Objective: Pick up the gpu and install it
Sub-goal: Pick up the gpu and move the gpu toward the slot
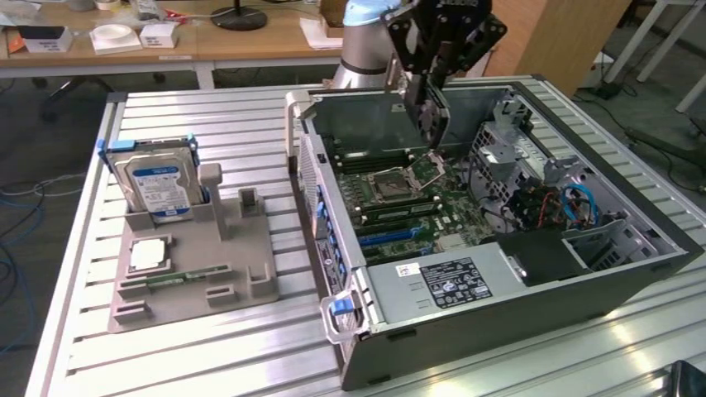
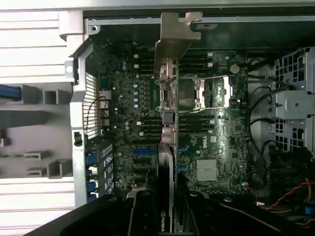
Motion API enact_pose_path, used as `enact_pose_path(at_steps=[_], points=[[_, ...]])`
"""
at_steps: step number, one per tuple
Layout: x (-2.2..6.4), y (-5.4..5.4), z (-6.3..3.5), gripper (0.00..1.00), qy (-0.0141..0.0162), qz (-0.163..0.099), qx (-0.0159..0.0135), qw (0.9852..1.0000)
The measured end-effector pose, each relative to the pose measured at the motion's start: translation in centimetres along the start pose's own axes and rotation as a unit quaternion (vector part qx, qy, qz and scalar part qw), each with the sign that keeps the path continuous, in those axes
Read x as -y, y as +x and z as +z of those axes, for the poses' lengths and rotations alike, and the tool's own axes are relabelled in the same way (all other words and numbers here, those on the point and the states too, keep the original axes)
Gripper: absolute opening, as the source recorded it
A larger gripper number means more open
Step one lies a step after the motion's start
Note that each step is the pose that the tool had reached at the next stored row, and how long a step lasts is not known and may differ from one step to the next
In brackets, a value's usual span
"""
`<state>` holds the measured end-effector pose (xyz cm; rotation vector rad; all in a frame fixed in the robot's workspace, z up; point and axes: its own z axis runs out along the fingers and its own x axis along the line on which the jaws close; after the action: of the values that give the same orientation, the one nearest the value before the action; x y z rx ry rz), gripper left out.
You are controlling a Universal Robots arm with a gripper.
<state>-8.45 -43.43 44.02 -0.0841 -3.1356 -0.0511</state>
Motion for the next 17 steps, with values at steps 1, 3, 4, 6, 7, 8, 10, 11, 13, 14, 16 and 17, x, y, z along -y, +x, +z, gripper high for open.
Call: enact_pose_path(at_steps=[1,3,4,6,7,8,10,11,13,14,16,17], points=[[-0.02,-0.5,0.01,0.26,0.0001,0.000,0.0000,1.0000],[-0.07,-1.3,0.03,0.26,0.0000,0.000,0.0000,1.0000],[-0.10,-1.8,0.05,0.26,0.0000,0.000,0.0000,1.0000],[-0.15,-2.7,0.07,0.26,0.0000,0.000,0.0000,1.0000],[-0.17,-3.2,0.08,0.26,0.0000,0.000,0.0000,1.0000],[-0.19,-3.6,0.09,0.26,0.0000,0.000,0.0000,1.0000],[-0.24,-4.5,0.11,0.26,0.0000,0.000,0.0000,1.0000],[-0.27,-5.0,0.12,0.26,0.0000,0.000,0.0000,1.0000],[-0.27,-5.2,0.13,0.26,0.0000,0.000,0.0001,1.0000],[-0.27,-5.2,0.13,0.26,0.0000,0.001,0.0000,1.0000],[-0.27,-5.2,0.13,0.26,0.0000,0.001,0.0001,1.0000],[-0.28,-5.2,0.13,0.26,0.0000,0.002,0.0001,1.0000]])
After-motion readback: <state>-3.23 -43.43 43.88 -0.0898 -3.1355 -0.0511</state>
